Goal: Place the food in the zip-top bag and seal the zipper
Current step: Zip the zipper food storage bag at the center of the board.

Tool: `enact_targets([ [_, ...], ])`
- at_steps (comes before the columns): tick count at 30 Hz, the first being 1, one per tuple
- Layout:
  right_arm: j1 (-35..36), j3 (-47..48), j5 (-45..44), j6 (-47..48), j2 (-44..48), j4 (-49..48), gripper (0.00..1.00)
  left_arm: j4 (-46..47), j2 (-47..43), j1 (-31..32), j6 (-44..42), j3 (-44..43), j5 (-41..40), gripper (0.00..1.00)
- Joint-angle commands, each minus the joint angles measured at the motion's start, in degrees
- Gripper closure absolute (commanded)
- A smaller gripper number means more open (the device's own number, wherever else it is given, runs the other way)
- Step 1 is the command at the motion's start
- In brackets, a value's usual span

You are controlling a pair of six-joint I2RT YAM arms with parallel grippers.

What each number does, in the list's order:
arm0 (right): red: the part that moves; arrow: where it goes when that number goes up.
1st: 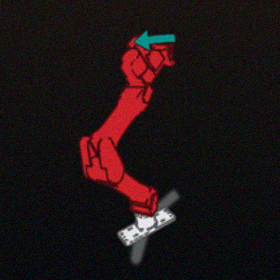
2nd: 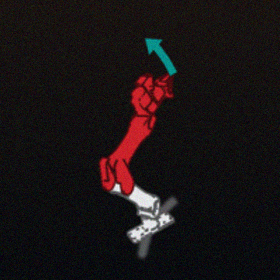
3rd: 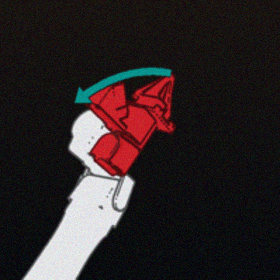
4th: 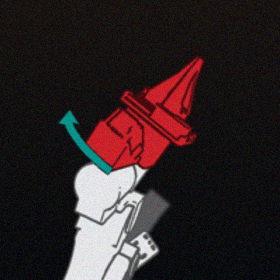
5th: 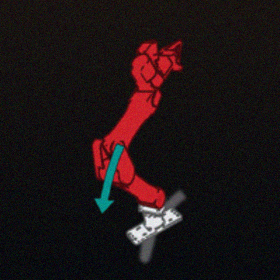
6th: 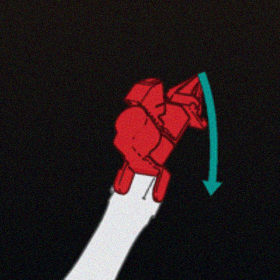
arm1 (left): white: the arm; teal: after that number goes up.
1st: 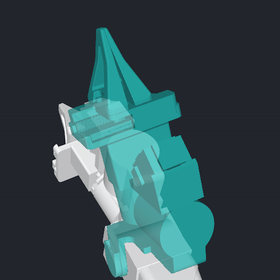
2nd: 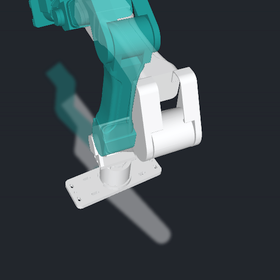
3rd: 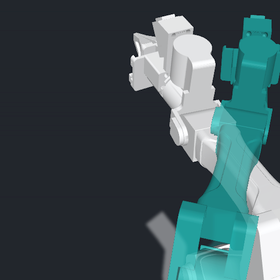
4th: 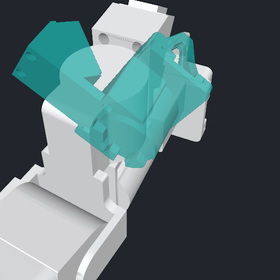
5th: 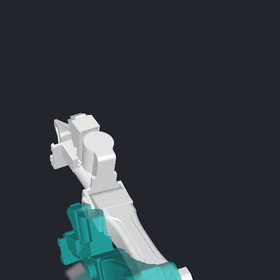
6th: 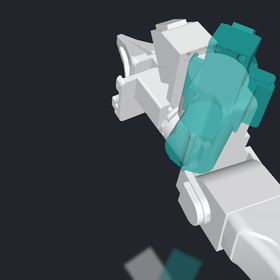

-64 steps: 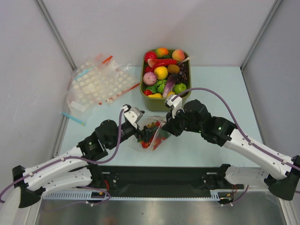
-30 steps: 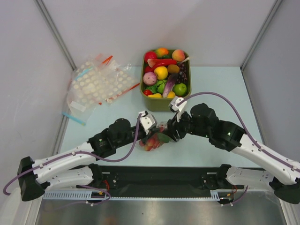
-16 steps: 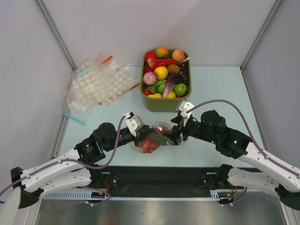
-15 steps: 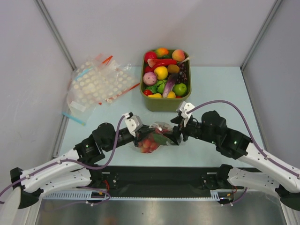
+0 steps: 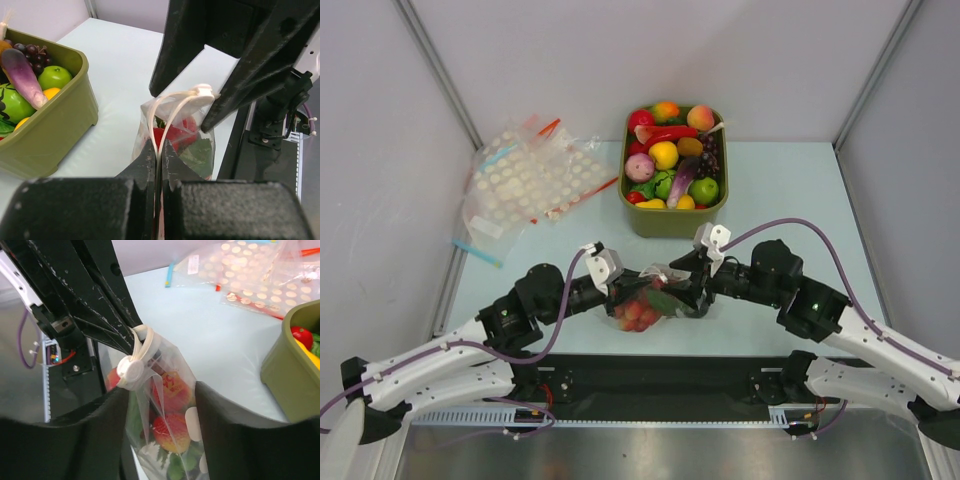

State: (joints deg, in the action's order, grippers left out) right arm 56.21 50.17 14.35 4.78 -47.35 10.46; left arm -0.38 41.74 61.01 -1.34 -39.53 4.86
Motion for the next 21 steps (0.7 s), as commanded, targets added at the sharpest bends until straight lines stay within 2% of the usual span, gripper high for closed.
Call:
enact_targets([
  [1, 0.5, -0.2, 1.1, 0.3, -0.7, -4.4, 0.49, 4.5, -0.1, 0.3, 1.0, -1.2, 1.6, 1.0],
  [4, 0.7, -0.2, 1.1, -0.1, -0.8, -4.8, 0.7, 4.0, 0.7, 0.4, 1.0, -1.6, 1.6, 1.0],
  [9, 0.7, -0.1, 0.4, -0.6, 0.7, -4.5, 0.98, 2.7, 1.7, 0.6, 0.9, -2.3, -0.4, 1.0],
  [21, 0.7, -0.8, -1.3, -1.1, 3.8, -4.8, 1.0, -1.9, 6.7, 1.2, -0.1, -5.2, -4.2, 1.0],
])
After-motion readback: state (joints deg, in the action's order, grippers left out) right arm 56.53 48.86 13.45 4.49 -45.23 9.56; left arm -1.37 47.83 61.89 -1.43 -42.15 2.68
